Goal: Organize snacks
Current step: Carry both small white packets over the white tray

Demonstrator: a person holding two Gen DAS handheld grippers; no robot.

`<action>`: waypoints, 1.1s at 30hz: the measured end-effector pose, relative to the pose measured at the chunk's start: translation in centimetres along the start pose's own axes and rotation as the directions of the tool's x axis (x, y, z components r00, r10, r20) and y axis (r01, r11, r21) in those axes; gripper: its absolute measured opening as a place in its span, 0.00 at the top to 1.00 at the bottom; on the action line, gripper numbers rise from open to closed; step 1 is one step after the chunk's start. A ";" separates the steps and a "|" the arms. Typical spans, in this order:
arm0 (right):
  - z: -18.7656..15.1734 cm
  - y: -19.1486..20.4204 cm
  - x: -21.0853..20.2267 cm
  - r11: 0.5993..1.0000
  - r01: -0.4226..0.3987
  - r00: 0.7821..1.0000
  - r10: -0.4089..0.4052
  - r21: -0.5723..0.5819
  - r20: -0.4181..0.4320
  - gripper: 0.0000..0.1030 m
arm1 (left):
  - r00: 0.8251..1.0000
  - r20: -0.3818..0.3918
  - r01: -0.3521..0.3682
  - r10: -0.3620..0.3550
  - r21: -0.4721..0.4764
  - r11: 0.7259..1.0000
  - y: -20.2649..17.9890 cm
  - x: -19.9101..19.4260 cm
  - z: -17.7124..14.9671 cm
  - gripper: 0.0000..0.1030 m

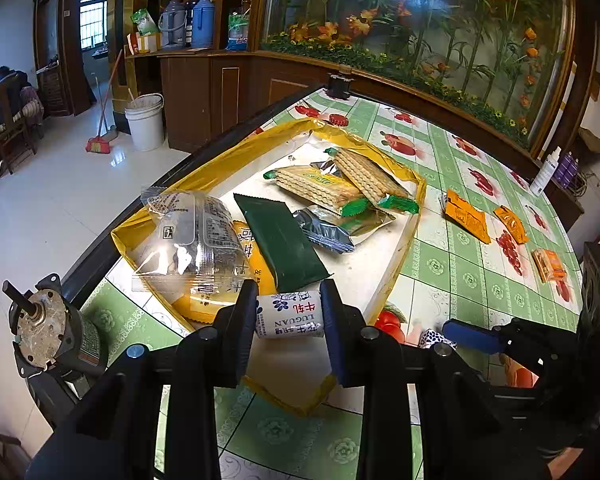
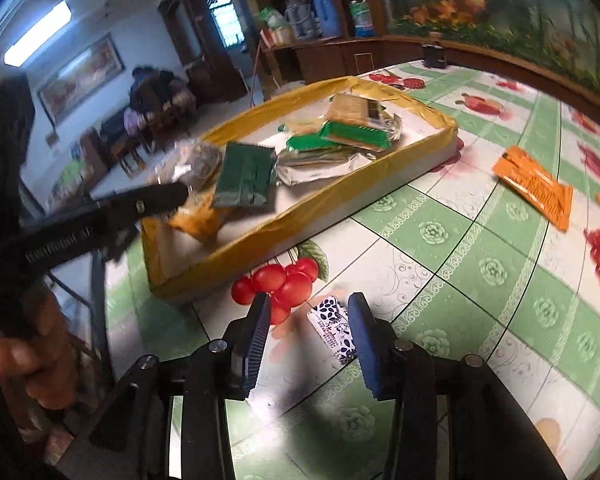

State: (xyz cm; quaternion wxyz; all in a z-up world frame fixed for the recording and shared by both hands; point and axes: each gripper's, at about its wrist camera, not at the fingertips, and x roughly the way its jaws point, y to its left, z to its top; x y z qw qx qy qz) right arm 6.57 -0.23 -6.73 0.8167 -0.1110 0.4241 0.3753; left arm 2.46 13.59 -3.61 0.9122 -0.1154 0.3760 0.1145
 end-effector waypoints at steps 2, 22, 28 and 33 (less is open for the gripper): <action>-0.1 0.6 0.3 0.997 0.064 0.998 -0.065 -0.048 -0.024 0.63 | 1.000 -0.002 0.004 -0.004 0.000 1.000 0.0 0.0 0.1 0.72; 1.3 -1.3 -6.8 0.981 -0.118 0.970 0.080 0.156 0.231 0.82 | 0.997 0.058 -0.049 0.045 0.067 0.997 -1.3 -1.8 0.5 0.72; 2.0 -0.6 -7.2 0.977 -0.149 0.961 0.107 0.152 0.254 0.82 | 0.996 0.061 -0.068 0.065 0.064 0.996 -0.7 -1.7 0.8 0.72; 2.9 -0.3 -6.6 0.970 -0.184 0.956 0.138 0.160 0.260 0.82 | 0.996 0.057 -0.068 0.066 0.037 0.997 0.5 -1.5 1.3 0.72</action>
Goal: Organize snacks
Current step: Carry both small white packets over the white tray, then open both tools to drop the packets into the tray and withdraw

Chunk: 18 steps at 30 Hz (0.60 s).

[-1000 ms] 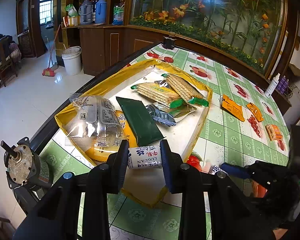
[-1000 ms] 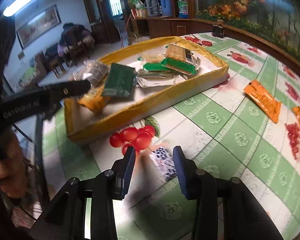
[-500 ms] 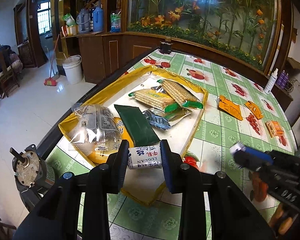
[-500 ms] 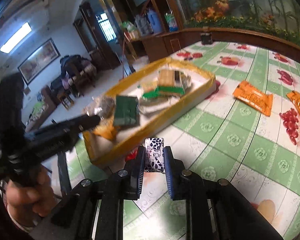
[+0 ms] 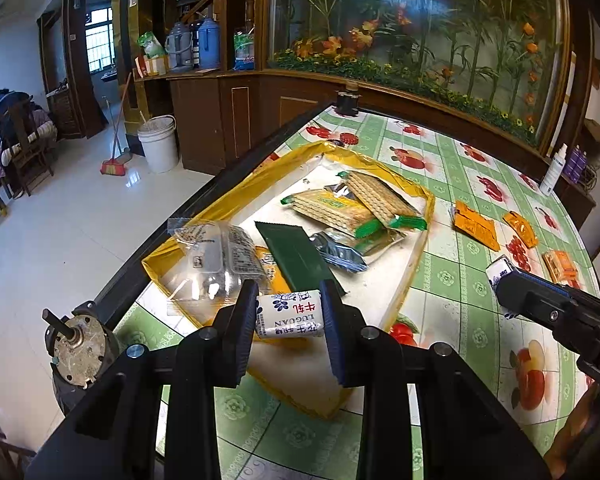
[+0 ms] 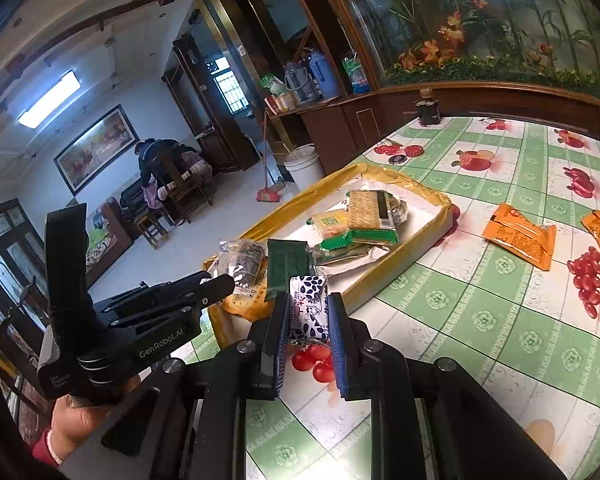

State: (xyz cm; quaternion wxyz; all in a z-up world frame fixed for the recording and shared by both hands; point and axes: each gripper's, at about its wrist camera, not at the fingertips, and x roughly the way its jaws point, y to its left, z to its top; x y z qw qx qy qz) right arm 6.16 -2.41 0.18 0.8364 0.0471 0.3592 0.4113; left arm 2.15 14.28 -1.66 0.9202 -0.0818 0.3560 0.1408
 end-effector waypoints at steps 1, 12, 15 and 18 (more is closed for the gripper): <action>0.1 0.1 0.2 1.000 -0.006 1.000 0.006 0.002 0.000 0.82 | 1.000 -0.003 0.002 -0.002 -0.007 1.000 0.3 0.2 0.2 0.72; 1.8 0.7 5.5 0.999 -0.034 0.999 0.034 0.014 -0.034 0.82 | 1.000 -0.020 -0.007 0.007 -0.027 1.000 0.6 2.8 1.1 0.72; 1.8 0.8 7.2 1.000 -0.027 0.998 0.027 0.011 -0.058 0.82 | 1.000 -0.027 -0.014 0.014 -0.025 1.000 0.8 3.5 1.0 0.72; 1.7 0.6 8.6 1.000 -0.021 0.997 0.022 0.010 -0.076 0.82 | 0.999 -0.045 -0.022 0.020 -0.033 0.999 1.2 4.4 0.9 0.72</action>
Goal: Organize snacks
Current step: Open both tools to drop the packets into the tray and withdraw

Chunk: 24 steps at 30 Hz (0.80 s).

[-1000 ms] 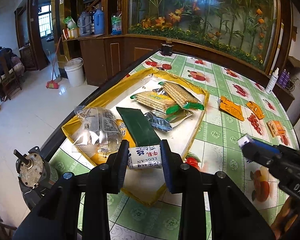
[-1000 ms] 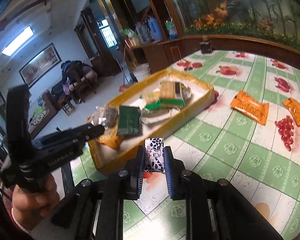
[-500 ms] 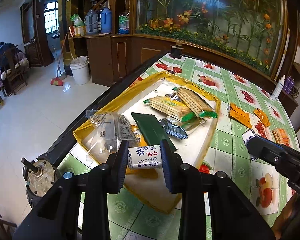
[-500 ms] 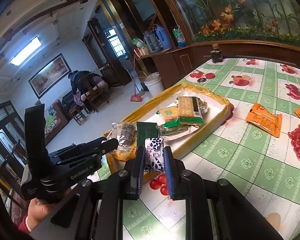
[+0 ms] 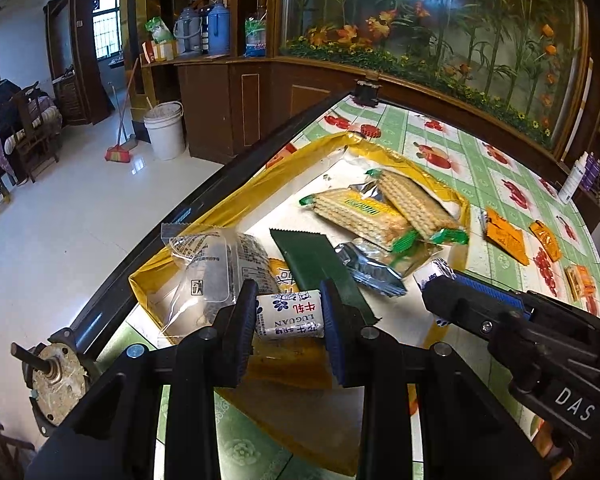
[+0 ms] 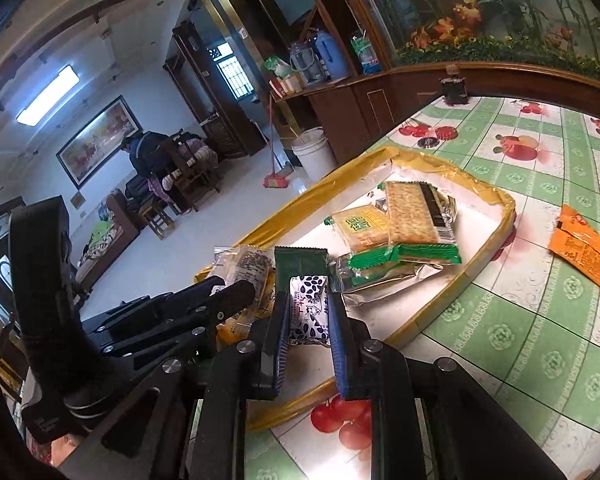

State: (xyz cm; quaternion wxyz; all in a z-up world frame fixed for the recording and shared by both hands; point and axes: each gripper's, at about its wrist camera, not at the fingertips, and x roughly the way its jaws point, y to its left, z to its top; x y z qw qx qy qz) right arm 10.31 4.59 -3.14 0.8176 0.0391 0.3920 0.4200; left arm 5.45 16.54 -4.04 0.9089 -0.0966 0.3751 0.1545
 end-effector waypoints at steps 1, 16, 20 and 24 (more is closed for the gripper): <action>0.0 0.0 0.4 1.000 0.001 1.000 -0.001 -0.001 -0.004 0.82 | 1.000 -0.002 0.000 0.000 -0.003 1.000 0.1 0.2 0.0 0.72; 0.0 -1.5 -0.6 0.998 0.058 0.998 -0.059 0.033 0.020 0.54 | 0.999 -0.001 -0.032 0.032 -0.023 0.999 0.1 -1.0 -0.5 0.30; -0.4 -2.4 -3.4 0.996 0.077 0.994 -0.081 0.055 0.070 0.50 | 0.999 0.017 -0.031 0.031 -0.006 0.999 -0.7 -2.0 -0.6 0.30; -1.0 -3.6 -6.7 0.991 0.104 0.986 -0.114 0.086 0.122 0.43 | 0.999 0.031 -0.029 0.029 0.015 0.999 -1.9 -2.7 -0.6 0.30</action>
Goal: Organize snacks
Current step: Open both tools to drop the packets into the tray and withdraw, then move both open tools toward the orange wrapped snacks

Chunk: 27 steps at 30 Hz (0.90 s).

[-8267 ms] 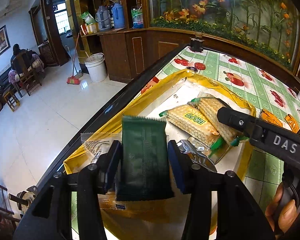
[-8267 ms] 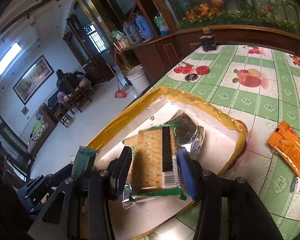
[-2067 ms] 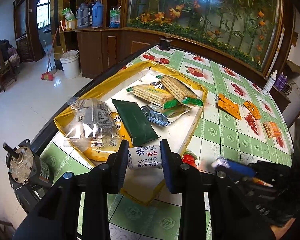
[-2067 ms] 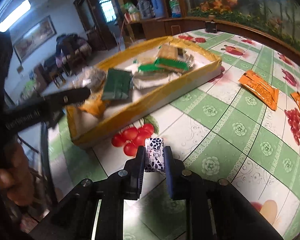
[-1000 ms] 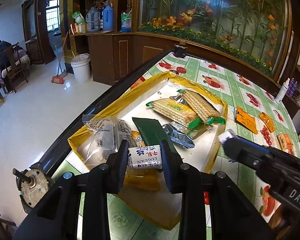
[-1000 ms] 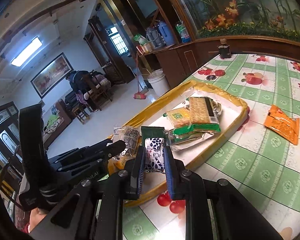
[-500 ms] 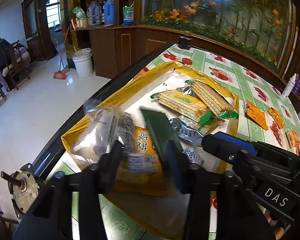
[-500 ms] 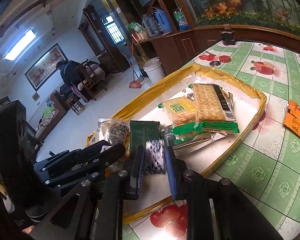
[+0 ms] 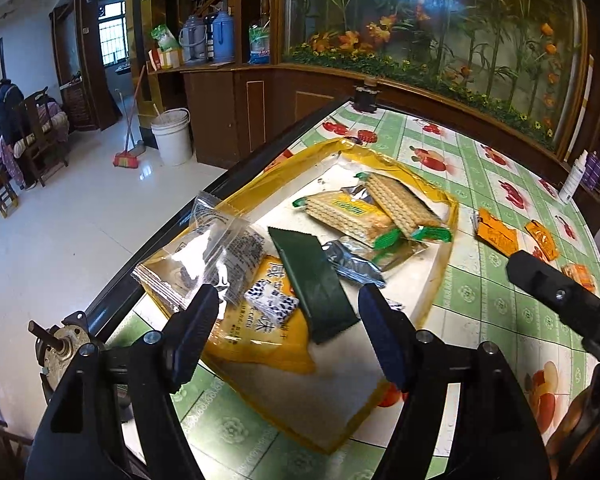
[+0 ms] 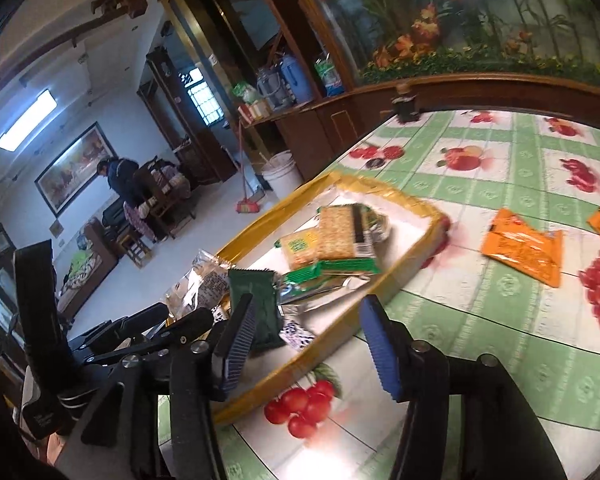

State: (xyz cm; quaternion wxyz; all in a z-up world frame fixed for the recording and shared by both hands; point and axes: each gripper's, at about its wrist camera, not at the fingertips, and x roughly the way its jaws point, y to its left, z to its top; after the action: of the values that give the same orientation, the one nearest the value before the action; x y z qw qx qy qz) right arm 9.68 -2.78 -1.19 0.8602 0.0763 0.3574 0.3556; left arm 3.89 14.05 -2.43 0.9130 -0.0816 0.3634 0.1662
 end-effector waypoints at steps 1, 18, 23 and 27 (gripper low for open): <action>-0.2 -0.3 -0.7 1.000 0.006 1.000 -0.006 0.007 0.009 0.43 | 1.000 0.002 0.003 -0.003 0.006 1.000 -0.3 -0.2 0.1 0.30; -3.6 -10.4 -13.0 0.969 0.150 0.974 -0.179 0.194 0.140 0.27 | 0.999 0.021 0.044 -0.047 0.116 0.992 -6.8 -2.6 -0.4 0.27; -4.7 -13.7 -15.1 0.947 0.189 0.962 -0.231 0.258 0.144 0.27 | 0.998 0.004 0.065 -0.067 0.161 0.985 -9.2 -2.7 -0.7 0.27; -5.1 -15.2 -16.2 0.938 0.205 0.956 -0.252 0.278 0.147 0.27 | 0.996 -0.009 0.090 -0.090 0.187 0.978 -11.2 -2.9 -0.8 0.27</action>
State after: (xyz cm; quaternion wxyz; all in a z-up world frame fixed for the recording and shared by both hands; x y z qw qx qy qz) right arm 6.77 -25.39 -1.68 0.9071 0.1781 0.3279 0.1945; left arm 5.51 2.74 -0.70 0.9232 -0.0119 0.3734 0.0898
